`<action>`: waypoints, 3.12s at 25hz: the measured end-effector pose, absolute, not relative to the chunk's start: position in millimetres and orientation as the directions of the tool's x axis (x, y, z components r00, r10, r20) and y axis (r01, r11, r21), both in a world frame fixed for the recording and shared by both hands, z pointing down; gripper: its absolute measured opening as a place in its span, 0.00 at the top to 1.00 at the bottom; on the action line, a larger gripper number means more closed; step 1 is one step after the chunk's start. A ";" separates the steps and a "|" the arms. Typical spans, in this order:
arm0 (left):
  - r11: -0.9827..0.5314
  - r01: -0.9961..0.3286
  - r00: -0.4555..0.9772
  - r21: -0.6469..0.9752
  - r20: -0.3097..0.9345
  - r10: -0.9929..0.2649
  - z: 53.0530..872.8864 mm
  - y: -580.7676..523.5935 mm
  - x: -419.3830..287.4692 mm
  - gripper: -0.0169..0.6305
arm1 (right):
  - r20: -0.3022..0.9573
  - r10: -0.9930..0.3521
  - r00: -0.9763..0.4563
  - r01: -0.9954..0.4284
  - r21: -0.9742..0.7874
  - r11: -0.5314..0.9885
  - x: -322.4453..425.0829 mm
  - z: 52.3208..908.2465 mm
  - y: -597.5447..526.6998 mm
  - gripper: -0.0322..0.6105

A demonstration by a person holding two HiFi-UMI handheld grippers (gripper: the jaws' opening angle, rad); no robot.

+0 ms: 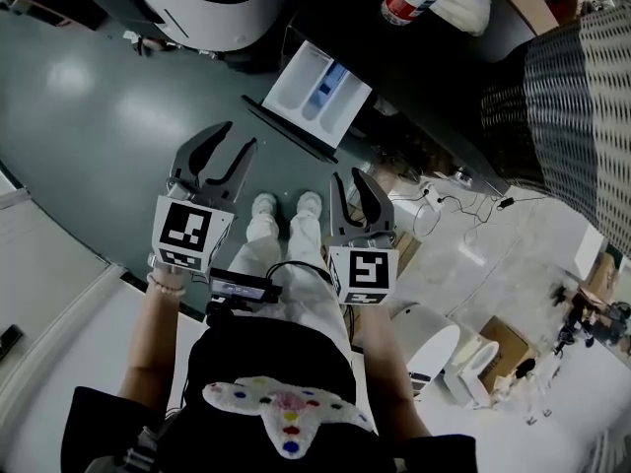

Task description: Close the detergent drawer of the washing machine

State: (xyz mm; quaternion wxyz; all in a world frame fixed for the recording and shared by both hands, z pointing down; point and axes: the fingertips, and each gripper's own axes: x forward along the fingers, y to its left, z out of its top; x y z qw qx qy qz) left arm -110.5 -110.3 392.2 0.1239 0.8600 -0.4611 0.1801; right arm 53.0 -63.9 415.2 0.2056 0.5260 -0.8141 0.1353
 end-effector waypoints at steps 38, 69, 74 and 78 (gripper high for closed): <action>-0.543 -0.839 0.478 0.020 0.502 -0.721 518.2 -158.5 -128.1 0.70 | 0.596 -0.780 -0.192 -0.978 -0.047 0.205 37.9 533.3 -57.5 0.79; -0.618 -0.785 0.502 -0.045 0.540 -0.676 511.6 -159.8 -118.3 0.78 | 0.585 -0.800 -0.136 -0.991 -0.088 0.104 40.6 527.2 -60.3 0.75; -0.614 -0.788 0.498 -0.043 0.541 -0.677 511.8 -160.6 -118.6 0.78 | 0.553 -0.820 -0.149 -0.987 -0.139 0.086 35.8 520.3 -65.7 0.75; -0.612 -0.789 0.494 -0.047 0.545 -0.678 512.1 -161.6 -118.3 0.78 | 0.560 -0.819 -0.128 -0.990 -0.121 0.072 37.3 521.6 -66.8 0.75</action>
